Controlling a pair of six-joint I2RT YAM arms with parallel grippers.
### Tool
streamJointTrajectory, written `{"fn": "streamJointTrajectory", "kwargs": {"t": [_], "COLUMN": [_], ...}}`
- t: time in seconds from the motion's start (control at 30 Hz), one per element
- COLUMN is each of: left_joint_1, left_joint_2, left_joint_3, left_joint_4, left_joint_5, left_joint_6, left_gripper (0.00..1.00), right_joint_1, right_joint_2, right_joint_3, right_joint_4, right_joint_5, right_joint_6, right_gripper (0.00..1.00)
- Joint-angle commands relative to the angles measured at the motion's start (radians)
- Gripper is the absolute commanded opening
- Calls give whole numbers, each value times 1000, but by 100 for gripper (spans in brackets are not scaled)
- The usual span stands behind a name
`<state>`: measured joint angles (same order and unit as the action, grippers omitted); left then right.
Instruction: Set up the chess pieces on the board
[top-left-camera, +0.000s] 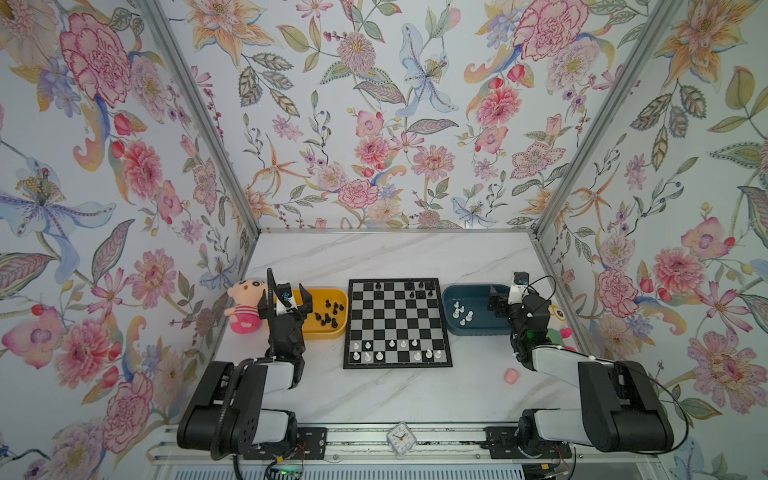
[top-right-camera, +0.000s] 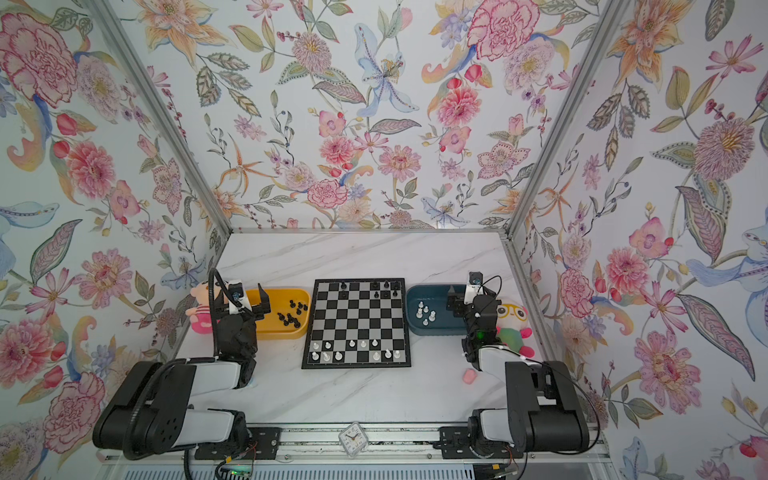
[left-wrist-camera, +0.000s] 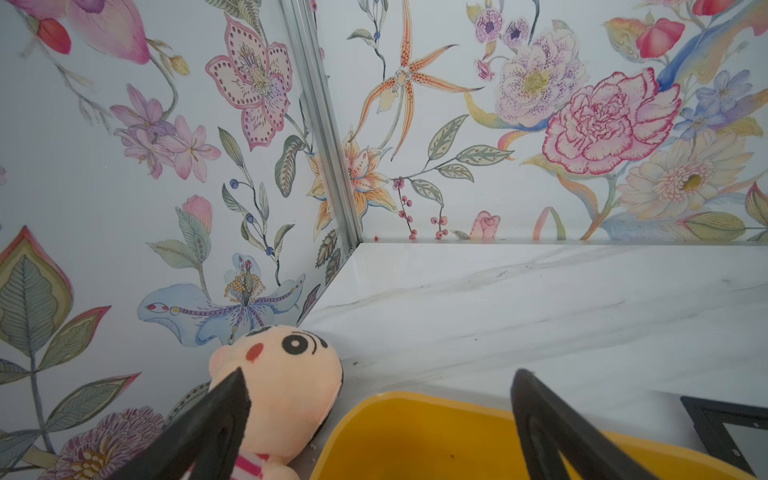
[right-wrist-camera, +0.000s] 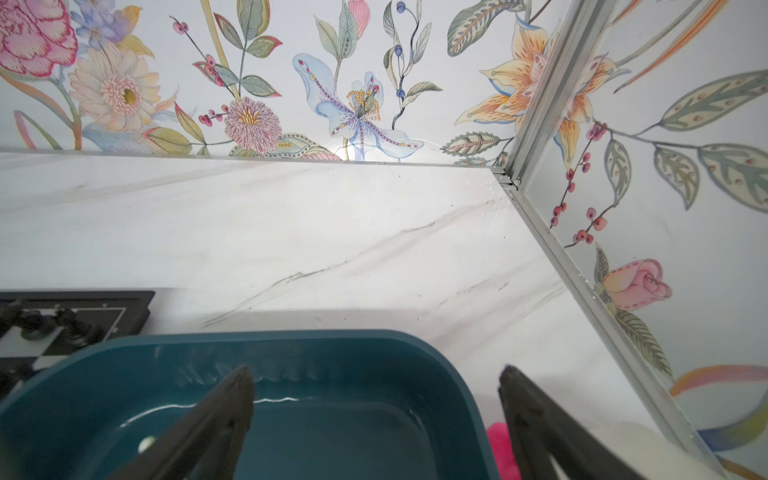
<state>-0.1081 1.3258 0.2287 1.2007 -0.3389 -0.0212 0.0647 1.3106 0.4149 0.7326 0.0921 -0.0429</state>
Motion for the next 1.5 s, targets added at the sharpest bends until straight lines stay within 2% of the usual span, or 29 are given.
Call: {"fn": "streamJointTrajectory", "kwargs": {"t": [0.0,0.1,0.23,0.4,0.5,0.57,0.63,0.87,1.27,1.47], "left_joint_1": [8,7,1,-34,-53,-59,-61,-62,-64,-64], "left_joint_2": [-112,-185,-184,-88,-16,33,82,256,513,588], "left_joint_3": [74,144,281,482,613,680,738,904,1108,1179], "left_joint_4": [-238,-360,-505,-601,-671,-675,-670,-638,-534,-540], "left_joint_5": [61,123,202,244,246,252,252,265,324,349], "left_joint_6": [-30,-70,-126,-132,-109,-88,-69,-22,-47,-48], "left_gripper": [99,98,94,92,92,93,93,94,94,94], "right_joint_1": [41,97,131,142,149,162,189,285,291,286], "right_joint_2": [-121,-208,-238,-122,-6,49,84,210,338,390], "right_joint_3": [96,174,355,586,714,751,777,871,860,847], "right_joint_4": [-319,-530,-865,-1194,-1349,-1392,-1410,-1548,-1550,-1551], "right_joint_5": [70,108,59,-128,-197,-238,-254,-190,-178,-175], "right_joint_6": [19,48,92,119,142,173,215,278,364,380], "right_gripper": [90,86,79,66,52,46,45,43,38,33]}}
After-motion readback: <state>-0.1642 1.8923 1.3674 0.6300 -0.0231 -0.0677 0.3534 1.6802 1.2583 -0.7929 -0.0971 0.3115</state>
